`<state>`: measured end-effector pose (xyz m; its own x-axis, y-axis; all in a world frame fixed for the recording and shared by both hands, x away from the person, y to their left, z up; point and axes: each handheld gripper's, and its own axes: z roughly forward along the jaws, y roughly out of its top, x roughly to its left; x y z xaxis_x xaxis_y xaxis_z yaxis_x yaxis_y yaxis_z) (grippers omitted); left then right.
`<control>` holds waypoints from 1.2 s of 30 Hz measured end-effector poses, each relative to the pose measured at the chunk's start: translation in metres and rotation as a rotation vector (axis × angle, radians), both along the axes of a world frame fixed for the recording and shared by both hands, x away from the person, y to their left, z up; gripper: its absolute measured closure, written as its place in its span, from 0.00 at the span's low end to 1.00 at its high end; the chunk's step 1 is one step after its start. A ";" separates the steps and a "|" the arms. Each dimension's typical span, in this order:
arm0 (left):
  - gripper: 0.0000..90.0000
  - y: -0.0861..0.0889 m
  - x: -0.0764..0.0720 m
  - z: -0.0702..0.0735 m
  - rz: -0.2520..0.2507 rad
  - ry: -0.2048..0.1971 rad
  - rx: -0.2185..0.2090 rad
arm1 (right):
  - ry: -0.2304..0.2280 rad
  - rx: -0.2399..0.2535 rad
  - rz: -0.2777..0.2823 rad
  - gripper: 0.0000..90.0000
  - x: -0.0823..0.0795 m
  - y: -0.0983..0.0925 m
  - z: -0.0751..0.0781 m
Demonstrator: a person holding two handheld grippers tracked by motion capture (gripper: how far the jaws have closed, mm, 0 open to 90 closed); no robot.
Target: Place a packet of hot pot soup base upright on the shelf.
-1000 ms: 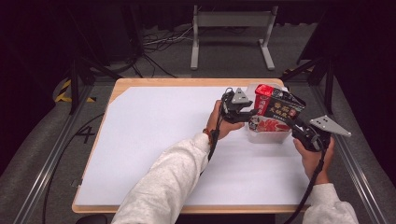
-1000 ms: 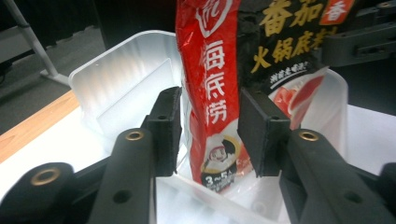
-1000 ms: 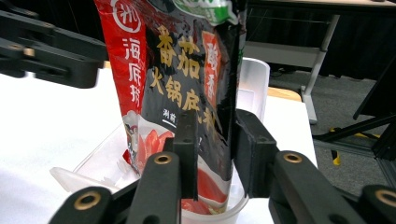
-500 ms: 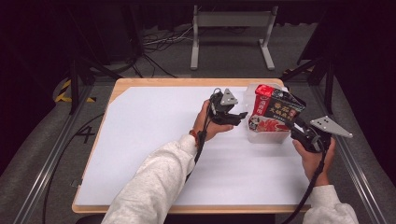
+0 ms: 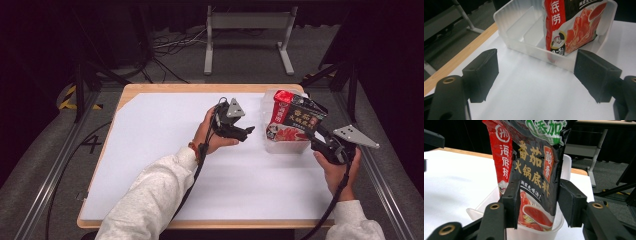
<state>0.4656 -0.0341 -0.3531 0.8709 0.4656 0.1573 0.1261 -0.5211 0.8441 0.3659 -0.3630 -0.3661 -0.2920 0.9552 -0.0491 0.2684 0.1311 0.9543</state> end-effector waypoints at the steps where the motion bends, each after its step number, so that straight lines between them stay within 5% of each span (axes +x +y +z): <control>1: 0.22 0.003 -0.001 0.001 0.001 -0.005 0.006 | 0.002 -0.007 0.000 0.60 0.000 0.000 0.000; 17: 0.17 0.035 -0.007 0.001 0.027 -0.011 0.042 | 0.014 -0.013 0.012 0.52 -0.008 0.000 0.001; 36: 0.16 0.056 -0.019 0.002 0.022 -0.042 0.081 | 0.044 -0.081 0.119 0.50 -0.011 0.016 -0.003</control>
